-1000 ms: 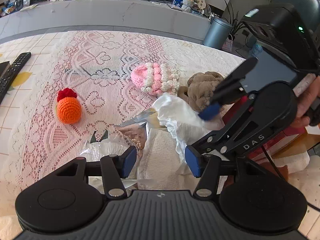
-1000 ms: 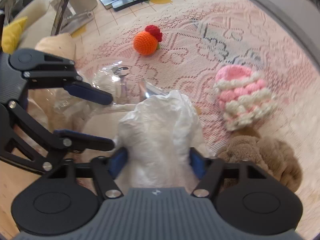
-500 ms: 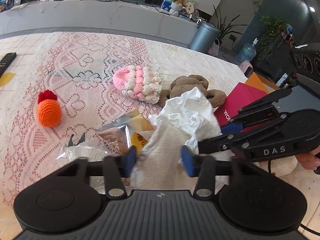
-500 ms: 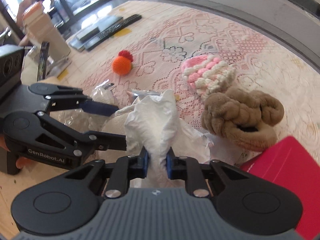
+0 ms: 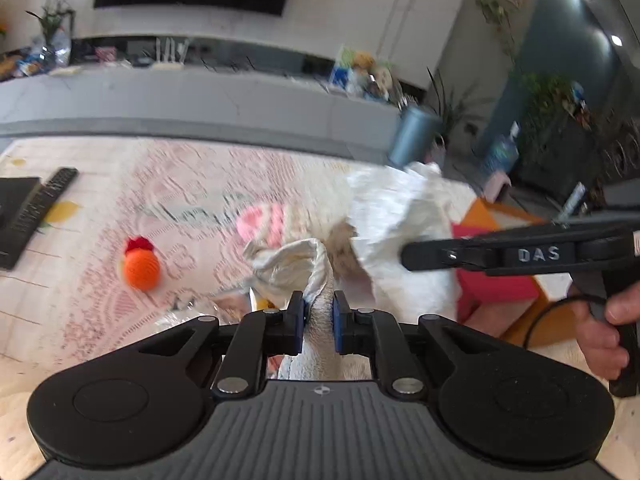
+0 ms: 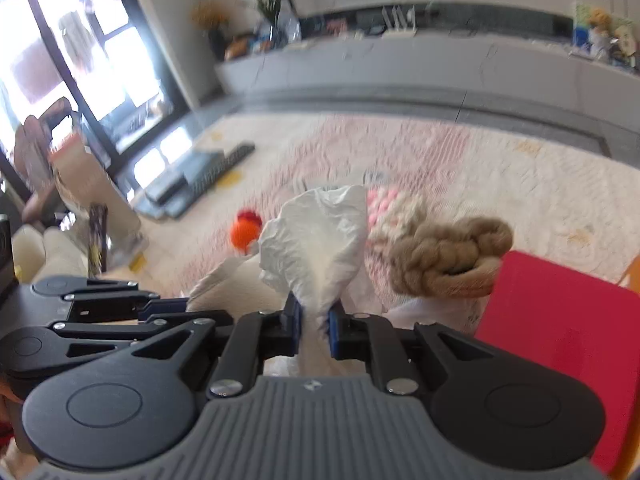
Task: Organize soft objects
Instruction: 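Carry the pad with left tool while right tool carries tissue to orange box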
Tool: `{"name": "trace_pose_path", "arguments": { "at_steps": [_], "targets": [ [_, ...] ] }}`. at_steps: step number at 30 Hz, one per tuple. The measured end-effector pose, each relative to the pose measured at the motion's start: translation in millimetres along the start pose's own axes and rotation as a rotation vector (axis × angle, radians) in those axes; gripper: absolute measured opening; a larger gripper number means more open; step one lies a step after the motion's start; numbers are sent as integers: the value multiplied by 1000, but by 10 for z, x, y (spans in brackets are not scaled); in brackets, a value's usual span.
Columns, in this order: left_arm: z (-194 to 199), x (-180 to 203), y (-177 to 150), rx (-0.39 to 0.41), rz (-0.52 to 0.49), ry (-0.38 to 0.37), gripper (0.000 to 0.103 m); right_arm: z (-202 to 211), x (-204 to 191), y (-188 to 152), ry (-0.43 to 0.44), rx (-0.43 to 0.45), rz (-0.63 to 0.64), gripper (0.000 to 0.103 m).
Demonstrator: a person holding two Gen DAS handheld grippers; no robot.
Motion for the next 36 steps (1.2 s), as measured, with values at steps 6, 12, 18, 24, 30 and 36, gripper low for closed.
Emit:
{"name": "trace_pose_path", "arguments": {
  "at_steps": [6, 12, 18, 24, 30, 36],
  "targets": [
    [253, 294, 245, 89, -26, -12, 15, 560, 17, 150, -41, 125, -42, 12],
    [287, 820, 438, 144, -43, -128, 15, 1209, 187, 280, -123, 227, -37, 12],
    [78, 1470, 565, 163, -87, -276, 15, 1722, 607, 327, -273, 273, -60, 12],
    [-320, 2013, 627, 144, -101, -395, 15, 2091, 1104, 317, -408, 263, -91, 12],
    [-801, 2370, 626, 92, -119, -449, 15, 2125, 1577, 291, -495, 222, -133, 12],
    [-1292, 2529, 437, -4, -172, -455, 15, 1853, 1937, 141, -513, 127, -176, 12]
  ]
}}
Point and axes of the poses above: each gripper's, at about its wrist camera, not at the fingertips, and z roughly against the way its jaws point, x to its right, y to its top, the point moved 5 cm from there along -z, roughly the way its jaws point, and after that the axes turned 15 degrees about x, right-handed, at the moved point
